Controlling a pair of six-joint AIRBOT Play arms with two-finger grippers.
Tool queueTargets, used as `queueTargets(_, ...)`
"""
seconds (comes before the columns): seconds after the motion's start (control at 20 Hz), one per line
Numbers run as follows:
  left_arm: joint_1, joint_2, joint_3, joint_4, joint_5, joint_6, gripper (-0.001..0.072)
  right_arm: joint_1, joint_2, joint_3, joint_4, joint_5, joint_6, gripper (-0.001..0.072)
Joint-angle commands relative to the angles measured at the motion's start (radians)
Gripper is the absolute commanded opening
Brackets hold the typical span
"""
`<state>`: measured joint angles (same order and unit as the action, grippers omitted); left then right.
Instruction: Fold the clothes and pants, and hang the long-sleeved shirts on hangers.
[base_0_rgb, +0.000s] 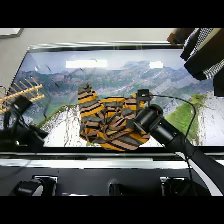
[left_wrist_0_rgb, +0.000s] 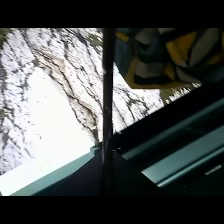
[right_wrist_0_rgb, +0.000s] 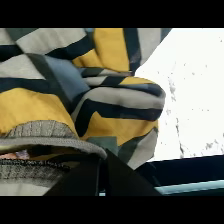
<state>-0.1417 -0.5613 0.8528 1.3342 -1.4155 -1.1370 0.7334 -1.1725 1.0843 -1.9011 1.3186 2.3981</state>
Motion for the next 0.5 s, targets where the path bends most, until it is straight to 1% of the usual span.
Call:
queueTargets(0.0,-0.105,0.135,-0.103,-0.006,-0.088,0.01,0.0018,-0.001,0.001,0.001,-0.049,0.019,0.0,0.0022)
queueTargets(0.05,-0.124,0.165,-0.116,-0.006,-0.11,0.015,0.0019,-0.001,0.001,0.001,-0.072,0.018,0.008,0.0022)
queueTargets(0.15,-0.155,0.211,-0.15,-0.006,-0.177,0.018,0.0018,-0.001,0.001,0.001,-0.132,0.017,0.061,0.0022)
queueTargets(0.3,-0.202,0.234,-0.177,-0.006,-0.26,0.096,0.0018,-0.001,0.0,0.001,-0.163,-0.002,0.12,0.0022)
queueTargets(0.35,-0.214,0.232,-0.179,-0.002,-0.273,0.122,0.0018,-0.001,0.0,0.001,-0.164,-0.012,0.137,0.0022)
queueTargets(0.45,-0.23,0.232,-0.183,0.022,-0.27,0.126,0.0019,-0.001,0.0,0.001,-0.164,-0.012,0.194,0.0022)
